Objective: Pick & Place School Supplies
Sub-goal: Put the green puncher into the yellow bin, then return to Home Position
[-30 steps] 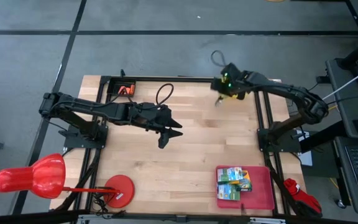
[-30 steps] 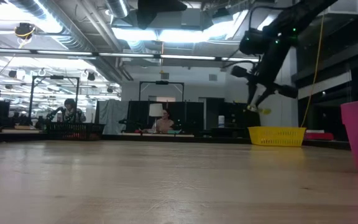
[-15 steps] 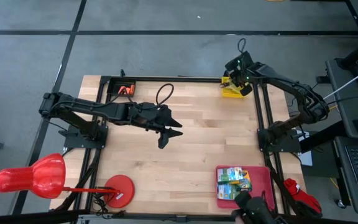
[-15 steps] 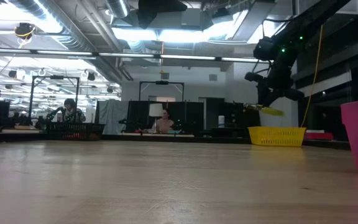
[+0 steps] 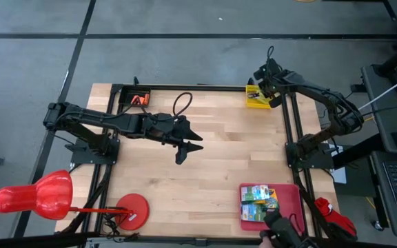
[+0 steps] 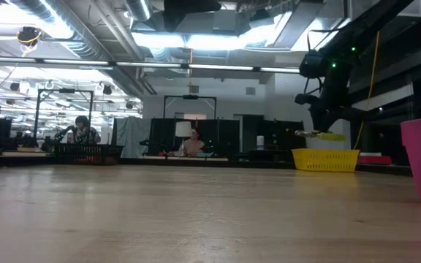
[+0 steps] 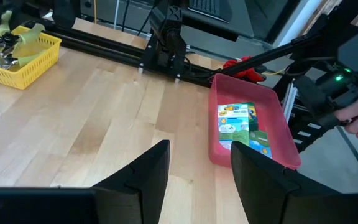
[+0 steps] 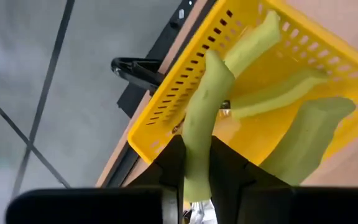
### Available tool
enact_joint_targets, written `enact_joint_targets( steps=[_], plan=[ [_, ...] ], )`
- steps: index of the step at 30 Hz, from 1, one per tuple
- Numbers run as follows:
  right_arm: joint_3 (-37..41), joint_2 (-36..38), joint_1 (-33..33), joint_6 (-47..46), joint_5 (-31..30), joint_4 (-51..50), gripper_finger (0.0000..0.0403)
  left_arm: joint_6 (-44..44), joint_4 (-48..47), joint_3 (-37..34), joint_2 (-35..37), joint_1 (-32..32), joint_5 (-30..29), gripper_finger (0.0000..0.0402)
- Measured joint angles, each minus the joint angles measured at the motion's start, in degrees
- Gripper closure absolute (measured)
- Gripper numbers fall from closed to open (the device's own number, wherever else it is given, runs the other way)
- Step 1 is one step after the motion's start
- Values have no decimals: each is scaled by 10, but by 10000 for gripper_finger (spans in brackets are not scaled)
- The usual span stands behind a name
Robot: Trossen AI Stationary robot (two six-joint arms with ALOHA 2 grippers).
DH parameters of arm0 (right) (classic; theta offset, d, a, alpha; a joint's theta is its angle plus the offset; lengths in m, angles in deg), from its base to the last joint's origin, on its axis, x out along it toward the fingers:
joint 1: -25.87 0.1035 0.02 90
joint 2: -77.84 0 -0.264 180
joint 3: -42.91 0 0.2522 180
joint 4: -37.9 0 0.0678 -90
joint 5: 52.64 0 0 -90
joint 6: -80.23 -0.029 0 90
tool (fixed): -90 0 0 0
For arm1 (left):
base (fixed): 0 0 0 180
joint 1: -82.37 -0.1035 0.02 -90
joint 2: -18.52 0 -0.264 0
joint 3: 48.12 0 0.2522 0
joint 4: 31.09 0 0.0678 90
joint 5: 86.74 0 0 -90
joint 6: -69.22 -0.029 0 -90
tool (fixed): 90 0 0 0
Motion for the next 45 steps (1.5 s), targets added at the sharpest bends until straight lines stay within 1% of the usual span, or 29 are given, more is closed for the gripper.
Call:
enact_joint_targets(
  steps=[2,3,10,13,16,19,22,25,28,30,32,34,36,39,41,45],
  plan=[
    [0,0,4,14,-14,1,354,-1,0,0,0,0,0,233],
    [0,0,6,21,-20,1,345,-3,0,0,0,0,0,233],
    [1,0,6,61,-35,15,214,-5,0,0,0,0,0,233],
    [1,0,8,107,-34,48,177,-4,0,0,0,0,0,233],
    [1,5,17,200,-30,97,154,-16,0,0,1,0,2,233],
    [1,21,30,328,-4,152,144,-41,1,0,9,-15,27,233],
    [1,49,43,415,25,177,141,-52,-1,-3,19,-42,59,233],
    [1,99,56,476,31,188,141,-54,7,-19,45,-68,70,233],
    [16,161,69,519,43,213,140,-48,69,-70,90,-93,82,233],
    [48,209,73,530,73,255,140,-30,140,-117,132,-111,100,233],
    [94,258,73,526,116,307,140,-9,206,-168,173,-127,107,233],
    [144,306,73,509,154,352,140,7,248,-219,207,-137,107,233],
    [185,350,74,490,185,391,140,19,279,-261,227,-140,107,233],
    [233,407,79,464,207,436,140,21,316,-307,242,-139,133,233],
    [247,439,86,461,215,458,140,21,335,-333,258,-139,141,233],
    [254,501,98,478,221,431,140,14,335,-382,311,-139,123,233]
  ],
)
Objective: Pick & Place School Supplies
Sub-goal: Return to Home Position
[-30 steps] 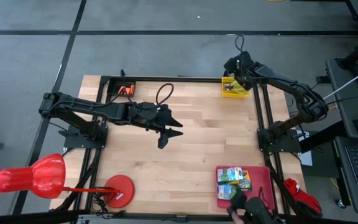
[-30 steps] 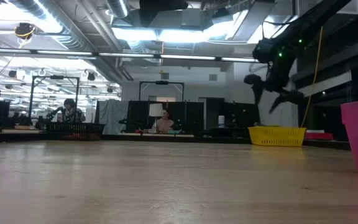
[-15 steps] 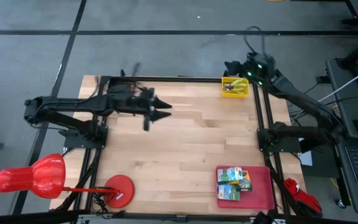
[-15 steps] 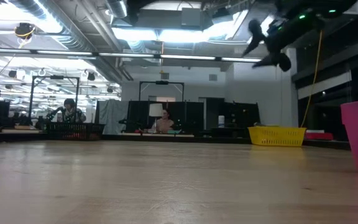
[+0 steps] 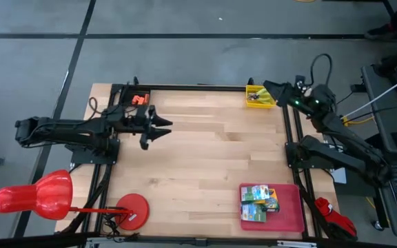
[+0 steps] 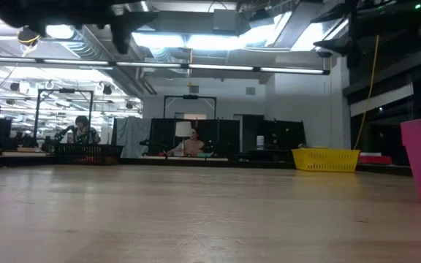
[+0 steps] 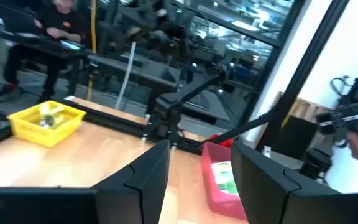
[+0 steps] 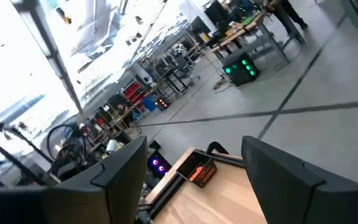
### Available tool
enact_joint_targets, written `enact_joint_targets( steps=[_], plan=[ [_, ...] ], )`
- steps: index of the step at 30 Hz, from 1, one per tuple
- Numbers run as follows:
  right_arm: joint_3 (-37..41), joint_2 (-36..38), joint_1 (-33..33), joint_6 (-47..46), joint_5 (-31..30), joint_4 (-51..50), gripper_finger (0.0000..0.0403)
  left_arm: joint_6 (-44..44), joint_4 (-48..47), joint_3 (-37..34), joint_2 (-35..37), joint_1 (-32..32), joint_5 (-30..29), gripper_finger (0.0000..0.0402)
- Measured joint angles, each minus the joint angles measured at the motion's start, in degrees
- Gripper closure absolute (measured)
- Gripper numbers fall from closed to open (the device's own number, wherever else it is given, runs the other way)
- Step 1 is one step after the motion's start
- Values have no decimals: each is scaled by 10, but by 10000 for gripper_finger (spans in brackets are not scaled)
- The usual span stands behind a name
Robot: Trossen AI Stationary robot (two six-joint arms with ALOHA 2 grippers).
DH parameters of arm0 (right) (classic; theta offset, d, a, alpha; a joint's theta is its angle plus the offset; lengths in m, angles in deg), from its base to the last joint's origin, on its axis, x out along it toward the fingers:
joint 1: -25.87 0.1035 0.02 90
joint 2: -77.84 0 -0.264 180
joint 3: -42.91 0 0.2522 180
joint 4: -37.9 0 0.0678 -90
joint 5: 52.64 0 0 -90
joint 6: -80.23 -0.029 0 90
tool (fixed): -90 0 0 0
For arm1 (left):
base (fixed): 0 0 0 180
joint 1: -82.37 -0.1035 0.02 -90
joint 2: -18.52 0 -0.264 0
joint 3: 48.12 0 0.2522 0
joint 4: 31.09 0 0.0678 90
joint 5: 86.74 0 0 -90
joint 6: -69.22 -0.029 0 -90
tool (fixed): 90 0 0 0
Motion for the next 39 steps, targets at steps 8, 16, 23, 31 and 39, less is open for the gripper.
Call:
enact_joint_targets(
  steps=[8,16,23,31,39],
  plan=[
    [0,68,6,46,-4,-27,140,-25,-47,-104,152,1,-41,261],
    [0,103,6,75,-4,-30,139,-77,-186,-129,290,1,-60,291],
    [0,108,6,95,-4,-29,139,-108,-320,-129,397,1,-60,301],
    [0,123,6,114,20,-26,139,-130,-434,-132,472,1,-88,310],
    [0,128,6,97,138,-39,139,-54,-384,-205,460,1,-191,315]
  ],
)
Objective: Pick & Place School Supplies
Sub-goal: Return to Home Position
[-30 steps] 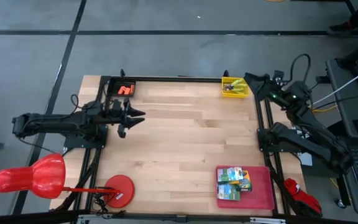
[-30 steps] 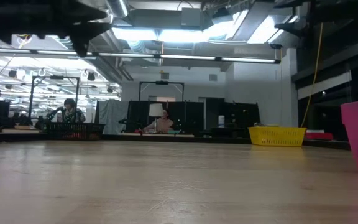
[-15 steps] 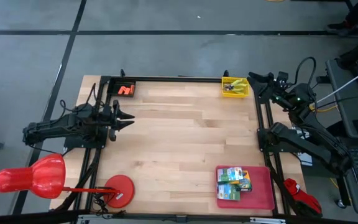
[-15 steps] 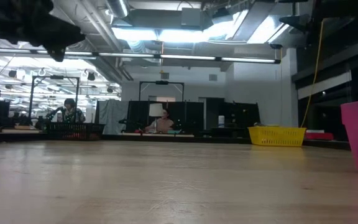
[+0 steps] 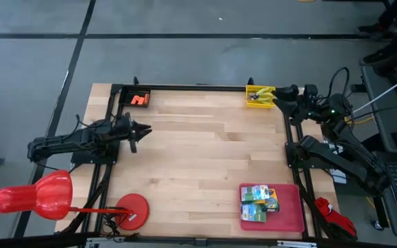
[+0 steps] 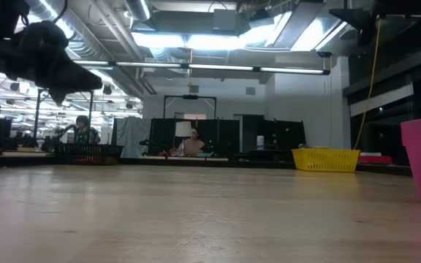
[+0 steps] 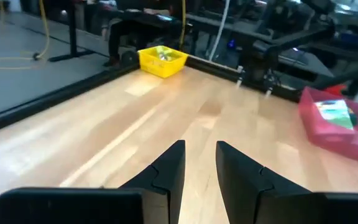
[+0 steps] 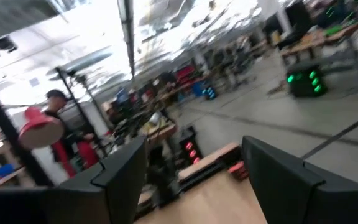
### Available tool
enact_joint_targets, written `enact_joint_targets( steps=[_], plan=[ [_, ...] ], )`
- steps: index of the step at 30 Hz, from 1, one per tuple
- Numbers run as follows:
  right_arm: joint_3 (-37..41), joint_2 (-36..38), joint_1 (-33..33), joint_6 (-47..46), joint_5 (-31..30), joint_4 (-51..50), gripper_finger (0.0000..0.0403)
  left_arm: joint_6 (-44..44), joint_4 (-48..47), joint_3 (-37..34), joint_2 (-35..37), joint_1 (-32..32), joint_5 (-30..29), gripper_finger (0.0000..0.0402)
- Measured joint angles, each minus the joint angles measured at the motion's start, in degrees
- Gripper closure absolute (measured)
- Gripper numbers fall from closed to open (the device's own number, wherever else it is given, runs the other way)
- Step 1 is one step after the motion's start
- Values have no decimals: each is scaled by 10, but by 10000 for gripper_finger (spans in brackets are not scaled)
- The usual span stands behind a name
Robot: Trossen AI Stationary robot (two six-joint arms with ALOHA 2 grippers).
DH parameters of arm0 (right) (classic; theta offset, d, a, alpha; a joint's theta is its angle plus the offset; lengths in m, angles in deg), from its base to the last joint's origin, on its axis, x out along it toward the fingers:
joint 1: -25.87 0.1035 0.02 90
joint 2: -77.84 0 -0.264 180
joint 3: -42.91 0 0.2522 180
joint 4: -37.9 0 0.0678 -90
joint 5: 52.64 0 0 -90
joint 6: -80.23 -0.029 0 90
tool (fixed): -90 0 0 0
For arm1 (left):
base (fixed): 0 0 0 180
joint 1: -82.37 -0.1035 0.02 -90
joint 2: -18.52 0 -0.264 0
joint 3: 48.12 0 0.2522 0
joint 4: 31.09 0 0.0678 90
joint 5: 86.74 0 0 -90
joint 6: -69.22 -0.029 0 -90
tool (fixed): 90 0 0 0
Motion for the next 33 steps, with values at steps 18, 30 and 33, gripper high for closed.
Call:
enact_joint_targets(
  steps=[18,30,33],
  plan=[
    [79,131,137,29,-73,-47,140,2,19,2,-23,0,-6,315],
    [157,220,236,21,-95,-76,140,2,18,2,-23,0,-6,315],
    [199,219,265,26,-98,-54,140,2,18,2,-23,0,-6,315]
  ],
)
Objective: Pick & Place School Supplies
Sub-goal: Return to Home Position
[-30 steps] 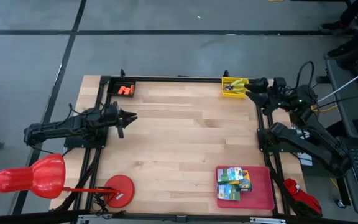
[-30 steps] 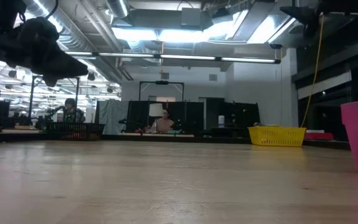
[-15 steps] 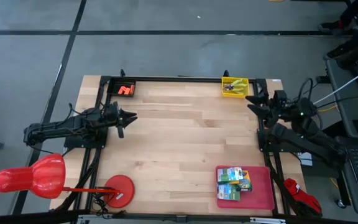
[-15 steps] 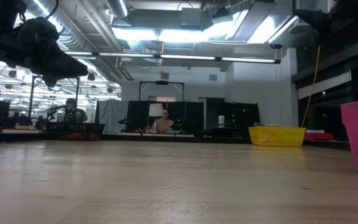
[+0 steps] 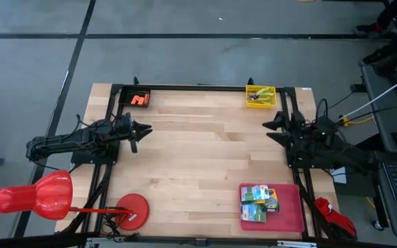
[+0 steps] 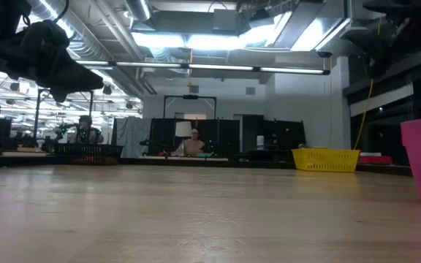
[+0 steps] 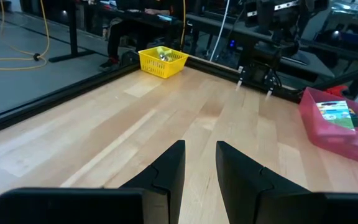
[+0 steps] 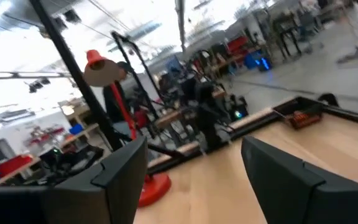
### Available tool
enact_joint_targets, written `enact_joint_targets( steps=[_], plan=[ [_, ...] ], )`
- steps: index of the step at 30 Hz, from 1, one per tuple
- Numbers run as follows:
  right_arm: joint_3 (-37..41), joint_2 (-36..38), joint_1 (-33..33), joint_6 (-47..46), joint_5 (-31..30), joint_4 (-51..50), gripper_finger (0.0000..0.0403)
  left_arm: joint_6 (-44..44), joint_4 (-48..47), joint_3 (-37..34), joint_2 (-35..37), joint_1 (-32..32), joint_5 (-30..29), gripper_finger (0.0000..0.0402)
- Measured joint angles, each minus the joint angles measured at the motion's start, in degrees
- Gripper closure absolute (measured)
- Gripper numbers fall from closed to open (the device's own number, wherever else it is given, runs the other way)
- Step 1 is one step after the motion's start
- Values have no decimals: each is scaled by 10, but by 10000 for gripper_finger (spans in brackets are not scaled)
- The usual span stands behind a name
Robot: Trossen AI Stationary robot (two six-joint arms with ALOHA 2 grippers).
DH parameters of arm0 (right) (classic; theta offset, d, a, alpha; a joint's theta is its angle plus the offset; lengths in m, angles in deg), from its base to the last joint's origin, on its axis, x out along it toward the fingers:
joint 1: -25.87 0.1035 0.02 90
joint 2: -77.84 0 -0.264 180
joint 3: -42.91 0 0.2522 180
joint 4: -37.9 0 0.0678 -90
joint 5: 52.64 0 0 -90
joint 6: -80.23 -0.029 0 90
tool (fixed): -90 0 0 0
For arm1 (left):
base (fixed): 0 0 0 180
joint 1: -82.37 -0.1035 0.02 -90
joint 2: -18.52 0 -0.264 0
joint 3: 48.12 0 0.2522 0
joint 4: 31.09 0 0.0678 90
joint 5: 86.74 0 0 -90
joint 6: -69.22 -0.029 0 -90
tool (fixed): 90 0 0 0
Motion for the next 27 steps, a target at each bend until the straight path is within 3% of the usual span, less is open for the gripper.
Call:
enact_joint_targets(
  steps=[5,16,27],
  plan=[
    [61,0,43,2,-16,68,140,0,0,0,0,0,-1,315],
    [106,0,122,39,-55,50,140,0,0,0,0,0,-1,315],
    [106,-9,165,89,-149,25,140,0,0,0,0,0,-1,315]
  ],
)
